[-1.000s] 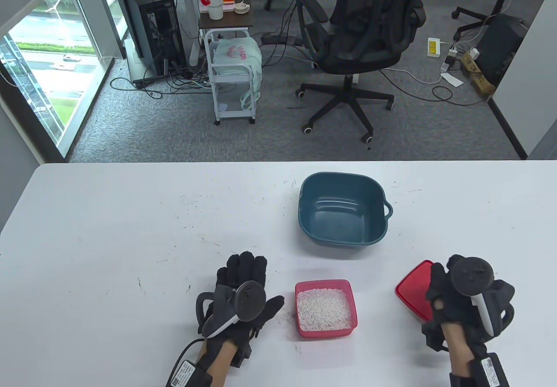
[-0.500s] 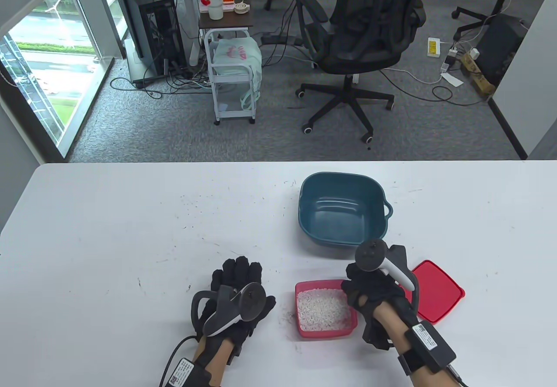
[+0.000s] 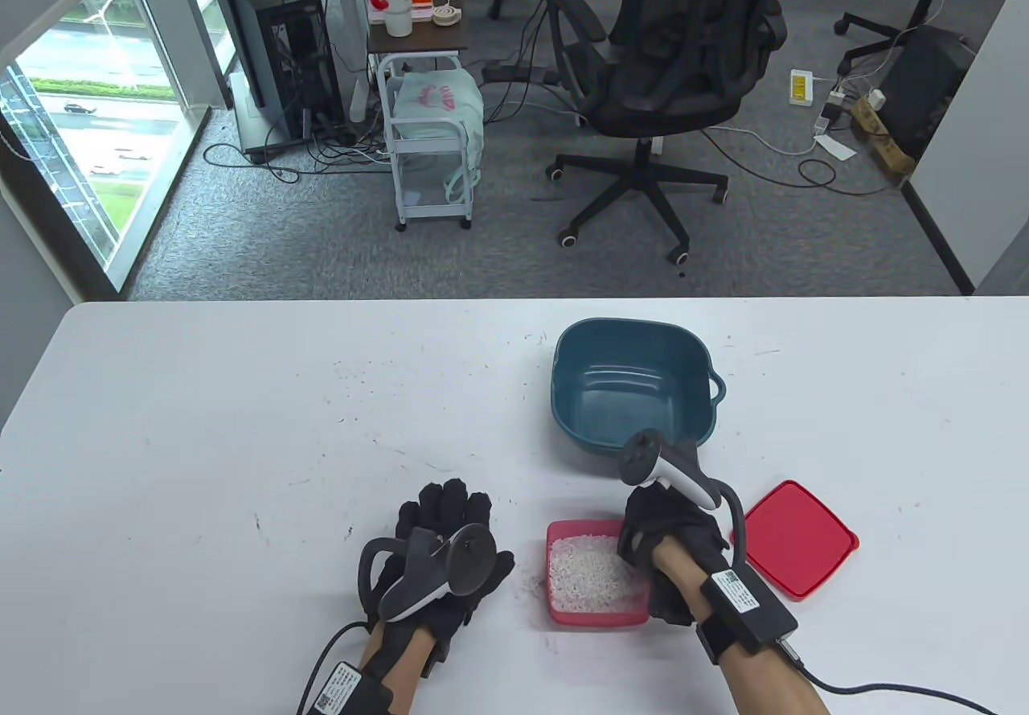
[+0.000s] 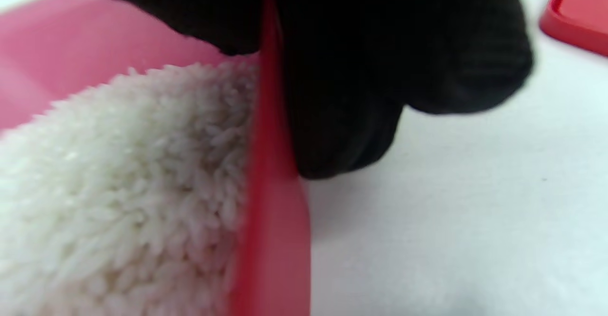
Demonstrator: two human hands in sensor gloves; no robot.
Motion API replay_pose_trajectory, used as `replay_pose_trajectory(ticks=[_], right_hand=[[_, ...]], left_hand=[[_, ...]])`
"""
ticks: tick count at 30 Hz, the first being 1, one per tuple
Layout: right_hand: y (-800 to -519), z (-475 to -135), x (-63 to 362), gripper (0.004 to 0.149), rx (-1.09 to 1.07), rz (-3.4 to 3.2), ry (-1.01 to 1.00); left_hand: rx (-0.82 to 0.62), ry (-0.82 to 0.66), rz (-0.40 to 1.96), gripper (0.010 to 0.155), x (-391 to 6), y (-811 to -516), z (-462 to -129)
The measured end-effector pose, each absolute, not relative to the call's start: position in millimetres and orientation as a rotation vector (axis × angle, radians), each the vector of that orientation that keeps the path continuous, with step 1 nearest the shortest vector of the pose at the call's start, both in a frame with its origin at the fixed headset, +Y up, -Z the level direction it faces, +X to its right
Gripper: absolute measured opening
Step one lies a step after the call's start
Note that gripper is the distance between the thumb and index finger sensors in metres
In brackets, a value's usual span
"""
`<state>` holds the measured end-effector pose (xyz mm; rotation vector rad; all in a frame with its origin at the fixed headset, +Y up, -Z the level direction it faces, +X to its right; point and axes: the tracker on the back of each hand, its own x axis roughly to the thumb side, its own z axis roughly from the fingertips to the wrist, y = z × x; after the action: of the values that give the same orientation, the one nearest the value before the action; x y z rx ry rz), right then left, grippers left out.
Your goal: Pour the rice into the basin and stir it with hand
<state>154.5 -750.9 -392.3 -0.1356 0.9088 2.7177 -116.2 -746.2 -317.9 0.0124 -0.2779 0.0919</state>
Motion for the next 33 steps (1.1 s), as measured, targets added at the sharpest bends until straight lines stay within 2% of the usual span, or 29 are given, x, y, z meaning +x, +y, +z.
replay_pose_trajectory(ticks=[9, 14, 21, 25, 33], right_hand=[[-731.4, -378.4, 193.5, 0.046, -0.127, 2.276, 0.882], [-691.4, -385.2, 218.2, 0.056, -0.131, 2.031, 0.672], [-643.1, -417.9, 233.3, 0.064, -0.256, 1.919, 0.272], [-639.4, -434.1, 231.7, 0.067, -0.355, 2.055, 0.161], [-658.0, -457.8, 226.5, 0.069, -0.461, 2.244, 0.059]], left_hand=[[0.036, -0.287, 0.103, 0.085, -116.4, -743.5, -317.2], [0.044, -0.282, 0.098, 0.085, -118.0, -743.4, -316.7], [0.019, -0.280, 0.062, 0.085, -118.1, -749.7, -317.3], [0.013, -0.272, 0.054, 0.085, -119.8, -751.0, -318.1], [-0.004, -0.258, 0.045, 0.085, -122.0, -754.3, -320.1]])
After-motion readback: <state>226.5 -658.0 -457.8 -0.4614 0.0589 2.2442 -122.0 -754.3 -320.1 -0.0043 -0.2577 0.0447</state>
